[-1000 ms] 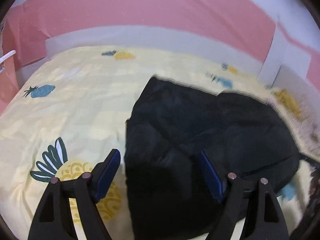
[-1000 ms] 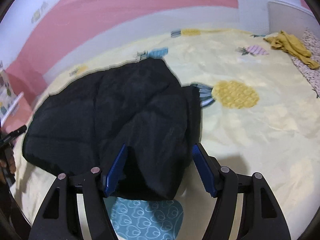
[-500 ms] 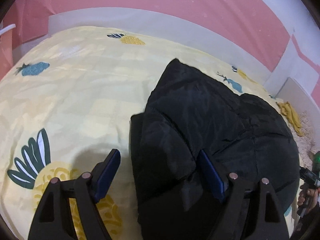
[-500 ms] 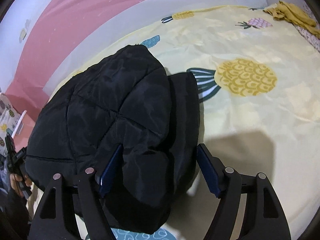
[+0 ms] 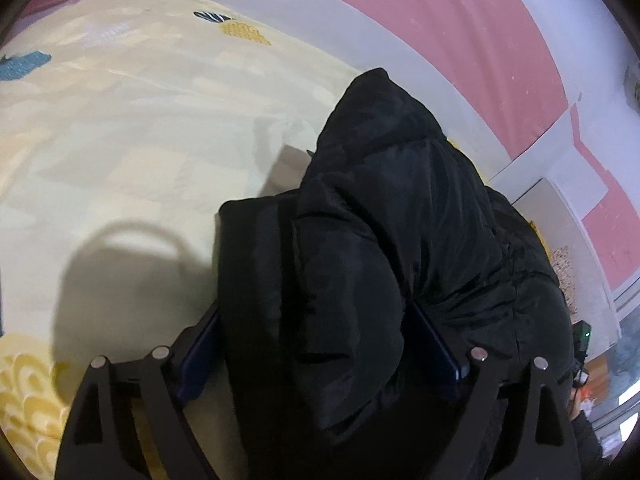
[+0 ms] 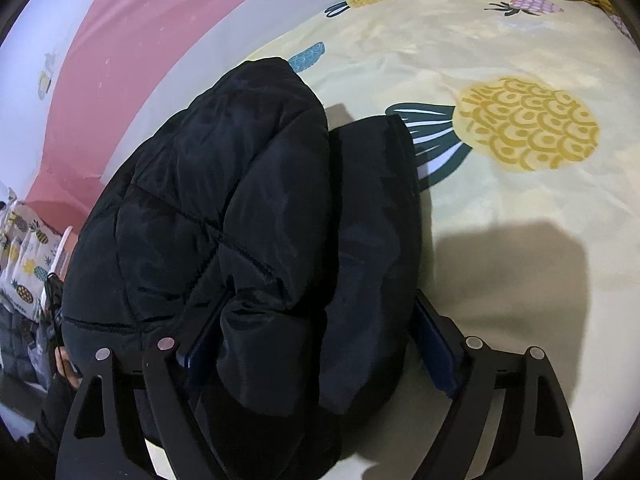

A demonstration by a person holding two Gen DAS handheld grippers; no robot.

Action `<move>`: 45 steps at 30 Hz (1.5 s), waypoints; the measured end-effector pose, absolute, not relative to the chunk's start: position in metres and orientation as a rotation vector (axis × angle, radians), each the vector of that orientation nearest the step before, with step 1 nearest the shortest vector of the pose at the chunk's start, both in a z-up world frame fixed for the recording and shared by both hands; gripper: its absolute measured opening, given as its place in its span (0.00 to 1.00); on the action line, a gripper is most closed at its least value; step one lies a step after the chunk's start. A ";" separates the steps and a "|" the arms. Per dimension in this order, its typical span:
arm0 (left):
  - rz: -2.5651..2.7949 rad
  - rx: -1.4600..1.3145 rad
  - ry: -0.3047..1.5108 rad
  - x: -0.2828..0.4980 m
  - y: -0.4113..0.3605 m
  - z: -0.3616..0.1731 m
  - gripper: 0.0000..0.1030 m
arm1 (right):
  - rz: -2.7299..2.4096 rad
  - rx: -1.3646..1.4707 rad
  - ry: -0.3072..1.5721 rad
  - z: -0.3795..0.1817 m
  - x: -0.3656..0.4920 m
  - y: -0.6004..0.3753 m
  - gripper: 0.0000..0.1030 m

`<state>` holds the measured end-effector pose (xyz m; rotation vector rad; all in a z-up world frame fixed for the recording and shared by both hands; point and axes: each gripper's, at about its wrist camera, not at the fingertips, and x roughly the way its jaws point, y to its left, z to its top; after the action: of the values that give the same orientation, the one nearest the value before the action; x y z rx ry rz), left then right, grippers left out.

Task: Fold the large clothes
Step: 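Grasp the black jacket bundle's edge with both tools side by side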

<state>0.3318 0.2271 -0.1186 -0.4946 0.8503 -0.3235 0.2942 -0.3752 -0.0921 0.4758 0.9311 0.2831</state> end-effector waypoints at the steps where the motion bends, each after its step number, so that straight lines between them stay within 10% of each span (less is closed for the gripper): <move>1: -0.328 -0.506 0.850 0.331 0.228 -0.119 0.88 | 0.283 0.484 0.931 -0.092 0.294 -0.375 0.82; 26: -0.365 -0.489 0.859 0.324 0.224 -0.122 0.87 | 0.385 0.573 0.953 -0.111 0.316 -0.369 0.75; 34: -0.372 -0.478 0.865 0.320 0.211 -0.116 0.73 | 0.377 0.562 0.932 -0.100 0.310 -0.364 0.49; 45: -0.354 -0.476 0.925 0.325 0.197 -0.113 0.72 | 0.398 0.629 0.969 -0.114 0.321 -0.364 0.54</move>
<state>0.3249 0.1974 -0.1129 -0.4760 0.9247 -0.3535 0.3214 -0.3641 -0.1142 0.6286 0.9689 0.3979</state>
